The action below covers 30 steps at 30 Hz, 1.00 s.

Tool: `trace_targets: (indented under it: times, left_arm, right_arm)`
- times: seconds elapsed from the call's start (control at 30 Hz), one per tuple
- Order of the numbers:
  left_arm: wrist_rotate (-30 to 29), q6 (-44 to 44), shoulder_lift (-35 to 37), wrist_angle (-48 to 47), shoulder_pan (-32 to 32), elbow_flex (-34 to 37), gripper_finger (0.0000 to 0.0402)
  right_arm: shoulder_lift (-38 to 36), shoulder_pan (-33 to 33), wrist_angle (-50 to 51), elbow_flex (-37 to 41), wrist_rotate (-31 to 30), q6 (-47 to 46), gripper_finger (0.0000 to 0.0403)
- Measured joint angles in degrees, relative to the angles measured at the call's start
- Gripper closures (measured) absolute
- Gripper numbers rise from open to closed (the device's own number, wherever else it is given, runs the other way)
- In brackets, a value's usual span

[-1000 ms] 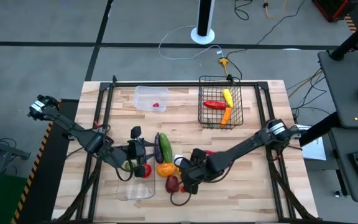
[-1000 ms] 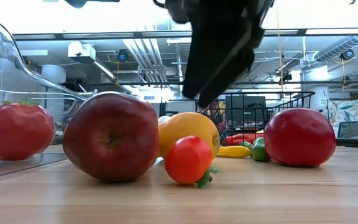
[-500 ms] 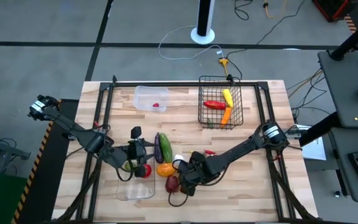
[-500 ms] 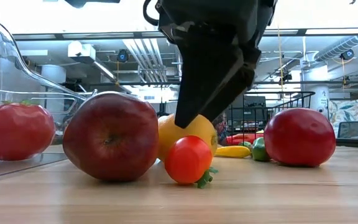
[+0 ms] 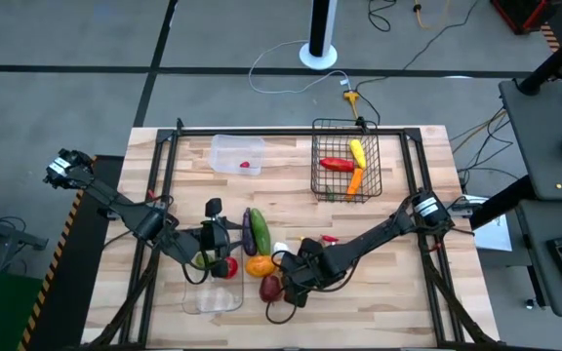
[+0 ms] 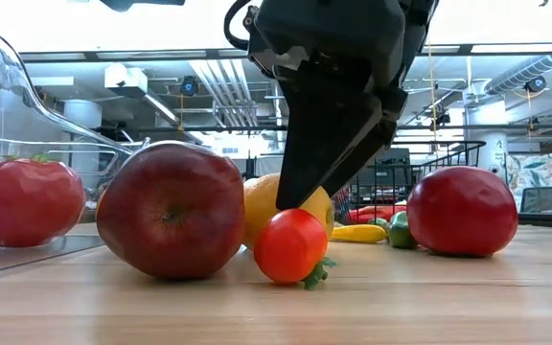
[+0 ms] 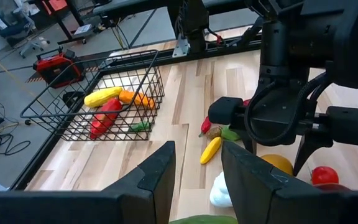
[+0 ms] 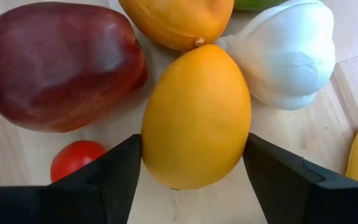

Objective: Sort produce into baskets
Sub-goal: Put the orange into the transparent bin

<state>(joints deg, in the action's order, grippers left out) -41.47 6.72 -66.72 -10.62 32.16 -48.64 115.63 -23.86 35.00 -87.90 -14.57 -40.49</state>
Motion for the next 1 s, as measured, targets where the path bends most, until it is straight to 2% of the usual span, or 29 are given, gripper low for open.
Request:
trace_targets:
  times: [0.2,0.37,0.63,0.77,0.87,1.0]
  left_arm:
    - [0.01,0.04,0.01,-0.02,-0.01,0.00,0.0287]
    - [0.53,0.43,0.02,-0.05,0.00,0.02,0.0287]
    - [4.60,1.10,0.04,3.02,0.00,0.04,0.0285]
    - [7.84,0.88,0.04,4.92,-0.01,0.04,0.0265]
    - [11.54,0.48,0.04,7.10,0.09,0.54,0.0235]
    - [12.77,-0.34,-0.32,12.20,0.31,2.56,0.0192]
  right_arm:
    - [0.00,0.00,0.04,0.00,0.00,0.06,0.0175]
    - [-0.87,-0.04,1.53,0.09,0.04,0.52,0.0178]
    - [-7.79,-1.53,5.25,0.09,-0.98,2.94,0.0180]
    - [-11.39,-3.01,4.99,0.09,-6.88,7.08,0.0180]
    - [-13.08,-4.43,4.43,0.09,-14.05,10.70,0.0180]
    - [-13.84,-6.30,0.34,0.15,-22.28,18.50,0.0180]
